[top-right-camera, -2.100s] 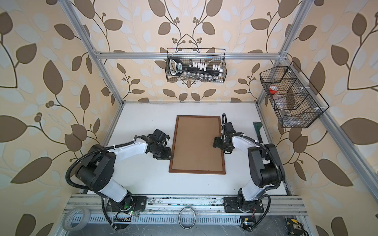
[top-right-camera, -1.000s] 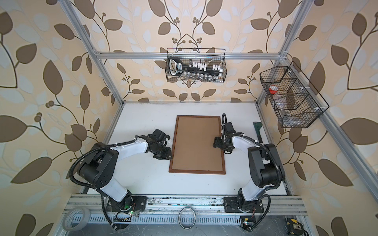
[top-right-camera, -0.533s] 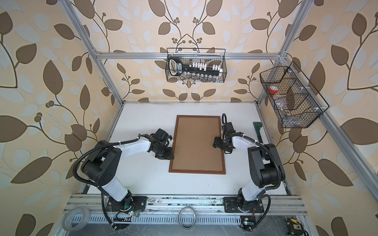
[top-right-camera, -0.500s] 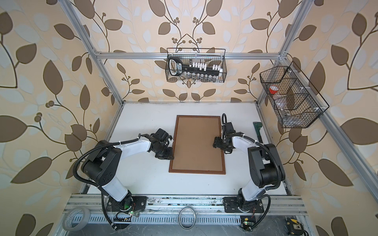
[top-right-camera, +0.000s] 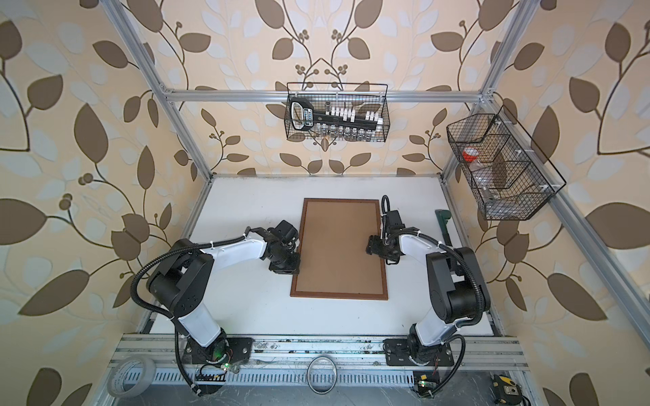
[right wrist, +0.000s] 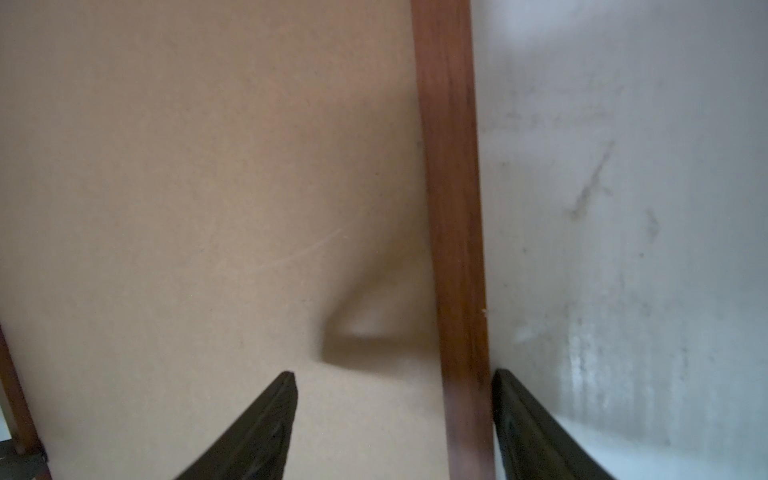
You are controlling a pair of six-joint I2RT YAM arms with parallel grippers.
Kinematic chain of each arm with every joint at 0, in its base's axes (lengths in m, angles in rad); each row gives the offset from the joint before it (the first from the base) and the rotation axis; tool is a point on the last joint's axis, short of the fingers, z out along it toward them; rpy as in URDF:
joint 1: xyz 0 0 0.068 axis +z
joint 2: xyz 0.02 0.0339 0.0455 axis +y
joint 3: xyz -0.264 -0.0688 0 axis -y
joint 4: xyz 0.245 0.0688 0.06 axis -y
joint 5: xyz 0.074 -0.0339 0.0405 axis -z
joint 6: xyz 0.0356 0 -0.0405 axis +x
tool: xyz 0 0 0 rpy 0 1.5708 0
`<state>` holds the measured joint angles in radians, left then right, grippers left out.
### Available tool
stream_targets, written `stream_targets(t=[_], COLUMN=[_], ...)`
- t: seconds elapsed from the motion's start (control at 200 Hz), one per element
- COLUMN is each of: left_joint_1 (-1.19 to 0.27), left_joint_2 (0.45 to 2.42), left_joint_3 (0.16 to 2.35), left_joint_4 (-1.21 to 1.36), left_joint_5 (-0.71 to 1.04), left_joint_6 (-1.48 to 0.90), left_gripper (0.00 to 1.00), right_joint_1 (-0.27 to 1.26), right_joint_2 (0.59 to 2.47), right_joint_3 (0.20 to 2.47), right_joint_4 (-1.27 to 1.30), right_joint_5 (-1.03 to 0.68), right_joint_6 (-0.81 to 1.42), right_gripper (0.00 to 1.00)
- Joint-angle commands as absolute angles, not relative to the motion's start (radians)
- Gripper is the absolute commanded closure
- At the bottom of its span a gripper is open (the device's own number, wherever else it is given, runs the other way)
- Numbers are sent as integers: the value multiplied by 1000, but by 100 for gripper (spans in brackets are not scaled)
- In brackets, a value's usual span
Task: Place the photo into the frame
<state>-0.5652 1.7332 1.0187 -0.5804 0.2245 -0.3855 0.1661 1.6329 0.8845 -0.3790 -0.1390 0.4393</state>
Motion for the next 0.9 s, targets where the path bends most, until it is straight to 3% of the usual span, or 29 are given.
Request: stream_targets(t=[0.0, 0.3, 0.51, 0.76, 0.895], left_joint_1=[-596, -672, -597, -387, -376], left_joint_2=[1839, 1891, 1716, 1798, 1862], left_joint_3=[1036, 1093, 1268, 1317, 1393], left_joint_4=[-636, -712, -748, -629, -645], left_joint_5=[31, -98, -8, 271, 273], left_joint_6=[-355, -387, -349, -259, -170], left_gripper=[76, 64, 42, 45, 46], right_joint_1=[173, 171, 172, 172, 171], right_joint_2=[1639, 1643, 1652, 1667, 1664], right_joint_3=[882, 892, 898, 906, 909], right_joint_4=[-410, -417, -410, -394, -395], right_joint_5=[-168, -166, -176, -202, -204], right_joint_6=[426, 425, 429, 442, 443], right_gripper=[26, 26, 25, 26, 26])
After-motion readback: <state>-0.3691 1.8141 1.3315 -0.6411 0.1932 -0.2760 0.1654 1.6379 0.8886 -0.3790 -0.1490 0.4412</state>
